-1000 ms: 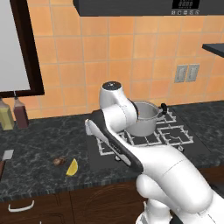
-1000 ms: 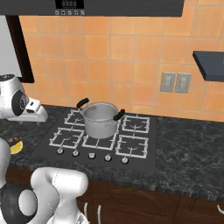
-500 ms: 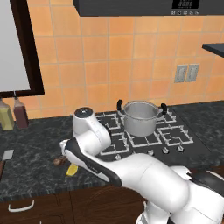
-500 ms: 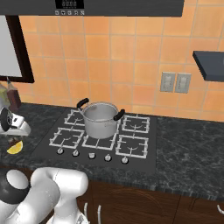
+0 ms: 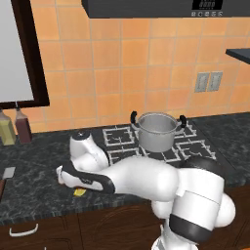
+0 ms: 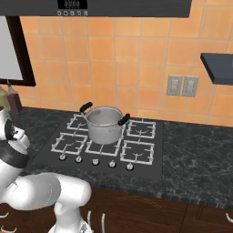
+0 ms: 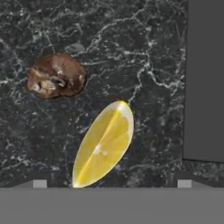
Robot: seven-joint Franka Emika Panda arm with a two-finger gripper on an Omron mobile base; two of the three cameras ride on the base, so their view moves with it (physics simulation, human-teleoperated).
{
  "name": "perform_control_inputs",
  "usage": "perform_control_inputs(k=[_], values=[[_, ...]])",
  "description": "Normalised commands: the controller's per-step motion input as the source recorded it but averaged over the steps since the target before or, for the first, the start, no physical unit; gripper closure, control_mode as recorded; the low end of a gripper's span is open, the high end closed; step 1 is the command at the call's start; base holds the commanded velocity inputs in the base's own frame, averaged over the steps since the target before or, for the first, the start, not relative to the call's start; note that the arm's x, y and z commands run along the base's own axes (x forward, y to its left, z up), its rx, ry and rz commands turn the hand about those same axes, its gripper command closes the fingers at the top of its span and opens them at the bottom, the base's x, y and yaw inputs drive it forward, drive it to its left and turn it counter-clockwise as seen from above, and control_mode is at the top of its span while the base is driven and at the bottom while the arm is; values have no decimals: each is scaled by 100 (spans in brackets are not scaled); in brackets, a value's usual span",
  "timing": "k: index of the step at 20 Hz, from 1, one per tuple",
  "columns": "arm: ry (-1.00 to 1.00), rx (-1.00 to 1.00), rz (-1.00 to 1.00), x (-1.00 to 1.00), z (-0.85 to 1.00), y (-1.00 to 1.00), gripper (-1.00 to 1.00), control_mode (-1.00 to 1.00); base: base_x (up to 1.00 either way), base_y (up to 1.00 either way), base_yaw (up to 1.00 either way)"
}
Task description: Put the lemon wedge and mushroom in the pot. Retrieve the spatula and lightly stir the vegetables in the pot.
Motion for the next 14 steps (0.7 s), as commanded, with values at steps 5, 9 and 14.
perform_control_inputs(k=[5, 9, 14], values=[[7, -1, -4, 26, -46, 14, -100, -100, 0, 0, 0], [2, -2, -8, 2, -34, 0, -100, -100, 0, 0, 0], [0, -2, -9, 0, -38, -1, -100, -100, 0, 0, 0]])
